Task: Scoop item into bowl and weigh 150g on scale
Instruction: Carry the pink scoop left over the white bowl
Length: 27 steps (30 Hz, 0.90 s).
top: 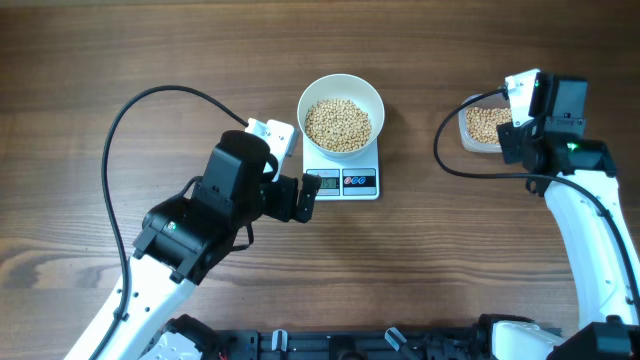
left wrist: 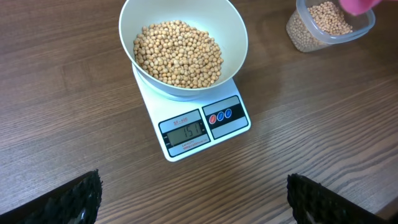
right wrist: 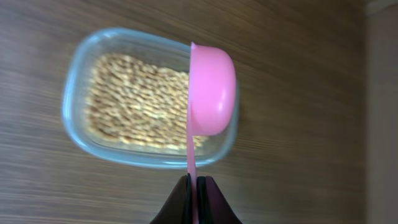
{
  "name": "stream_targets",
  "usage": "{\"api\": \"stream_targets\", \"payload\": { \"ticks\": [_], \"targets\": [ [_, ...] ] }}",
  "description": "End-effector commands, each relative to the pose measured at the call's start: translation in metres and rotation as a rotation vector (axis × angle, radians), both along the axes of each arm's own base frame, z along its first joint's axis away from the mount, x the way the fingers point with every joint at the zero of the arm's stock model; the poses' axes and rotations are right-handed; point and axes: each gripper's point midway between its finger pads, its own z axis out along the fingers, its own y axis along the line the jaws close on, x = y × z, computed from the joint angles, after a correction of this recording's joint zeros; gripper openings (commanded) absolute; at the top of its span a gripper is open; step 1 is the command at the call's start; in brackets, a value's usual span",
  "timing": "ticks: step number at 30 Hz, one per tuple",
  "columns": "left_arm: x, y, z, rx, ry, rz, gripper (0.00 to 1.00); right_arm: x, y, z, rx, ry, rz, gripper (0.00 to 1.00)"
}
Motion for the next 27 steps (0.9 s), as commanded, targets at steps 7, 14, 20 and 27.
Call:
{"api": "stream_targets", "payload": {
  "ticks": [7,14,20,27],
  "targets": [
    [0.001,-0.001,0.002,-0.012,0.003,0.005,1.0,0.029,0.076,0.046,0.512,-0.235,0.093,0.04],
    [0.001,-0.001,0.002,-0.012,0.003,0.005,1.0,0.025,0.162,0.139,1.052,-0.38,0.418,0.04],
    [0.001,-0.001,0.002,-0.012,0.003,0.005,1.0,0.024,0.213,0.118,1.073,-0.282,0.542,0.04],
    [0.001,-0.001,0.002,-0.012,0.003,0.005,1.0,0.04,0.247,0.054,0.641,-0.265,0.565,0.04]
  ]
}}
